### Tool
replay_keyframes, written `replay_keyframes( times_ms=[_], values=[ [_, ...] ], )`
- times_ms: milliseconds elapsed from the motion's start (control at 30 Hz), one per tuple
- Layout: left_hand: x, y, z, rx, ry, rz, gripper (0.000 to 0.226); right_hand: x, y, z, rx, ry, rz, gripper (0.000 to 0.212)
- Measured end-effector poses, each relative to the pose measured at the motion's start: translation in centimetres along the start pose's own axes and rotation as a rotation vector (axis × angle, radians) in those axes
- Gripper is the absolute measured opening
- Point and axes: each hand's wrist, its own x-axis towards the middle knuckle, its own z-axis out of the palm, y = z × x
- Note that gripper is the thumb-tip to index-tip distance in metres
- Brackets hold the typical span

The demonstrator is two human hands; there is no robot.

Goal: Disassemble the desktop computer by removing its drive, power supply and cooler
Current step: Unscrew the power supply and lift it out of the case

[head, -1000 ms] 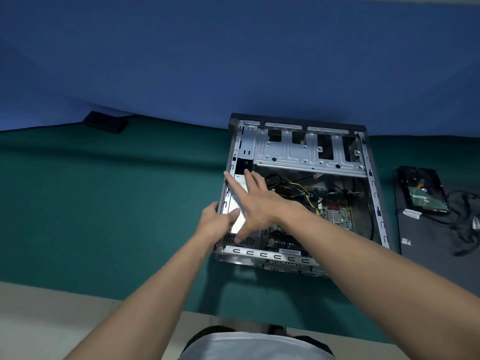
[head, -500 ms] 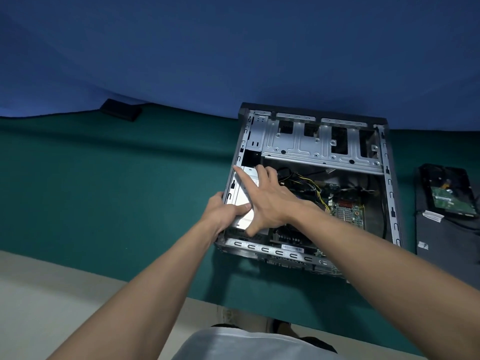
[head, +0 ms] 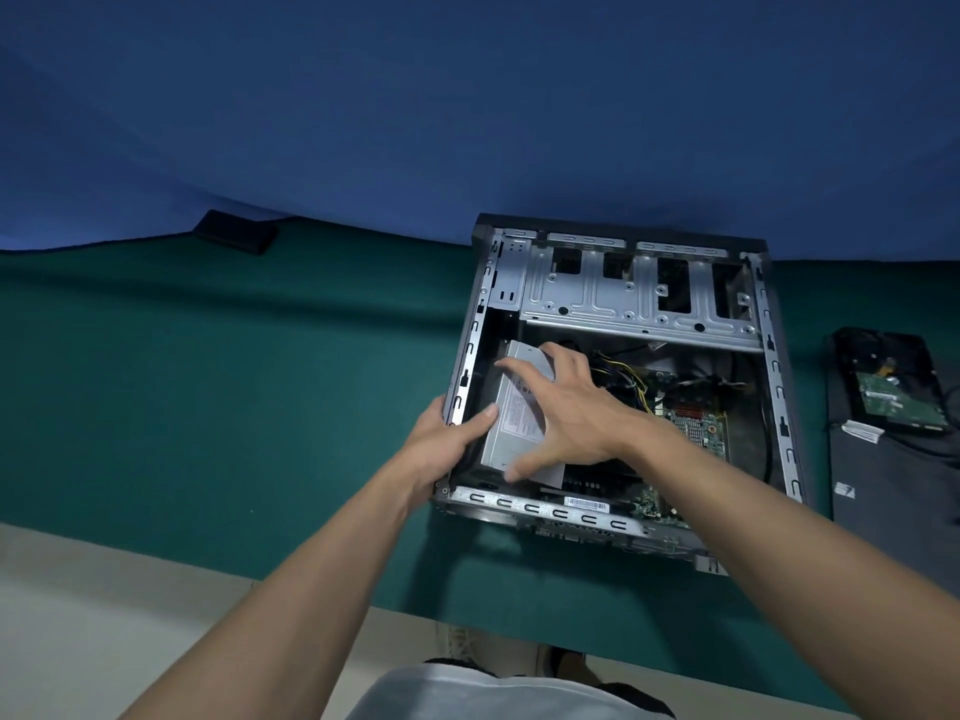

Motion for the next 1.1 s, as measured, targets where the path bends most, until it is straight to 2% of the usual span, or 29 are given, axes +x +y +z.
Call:
replay_keyframes(
  times_ms=[67, 133, 267, 300, 433, 500, 600, 700, 900, 967, 1100],
  values=[
    [0.4, -0.1, 0.1, 0.052, 0.012, 0.013, 0.071, -0.1, -0.2, 0.0, 0.162, 0.035, 0.029, 0.086],
    [0.6, 0.1, 0.5, 0.112, 0.041, 0.035, 0.078, 0.3, -0.9, 0.2, 0.348, 0.15, 0.119, 0.051],
    [1.0, 0.1, 1.1, 0.161, 0.13, 0.037, 0.101, 1.7, -2.8, 1.1, 0.607, 0.365, 0.374, 0.02],
    [1.1, 0.0, 1.2, 0.172, 0.139, 0.038, 0.106, 2.0, -3.2, 1.2, 0.616, 0.397, 0.44, 0.022],
    [1.3, -0.2, 1.2, 0.254, 0.158, 0.053, 0.114, 2.8, -4.3, 0.4, 0.691, 0.427, 0.808, 0.072],
    [1.2, -0.2, 1.2, 0.285, 0.159, 0.055, 0.115, 3.1, -4.4, 0.1, 0.784, 0.388, 0.909, 0.081],
    [1.1, -0.3, 1.0, 0.246, 0.13, 0.072, 0.113, 2.8, -3.8, 0.1, 0.778, 0.384, 0.891, 0.087],
    [0.9, -0.3, 0.9, 0.205, 0.141, 0.086, 0.099, 1.5, -3.7, 0.0, 0.757, 0.404, 0.862, 0.092],
    [0.5, -0.2, 0.2, 0.184, 0.089, 0.111, 0.077, -1.9, -3.8, -1.3, 0.742, 0.551, 0.81, 0.101],
    [0.2, 0.1, -0.2, 0.202, 0.084, 0.109, 0.076, -3.2, -3.7, -2.3, 0.816, 0.635, 0.772, 0.097],
    [-0.5, 0.8, -0.8, 0.266, 0.124, 0.189, 0.067, -6.6, -3.8, -4.1, 0.921, 0.785, 0.676, 0.075]
  ],
)
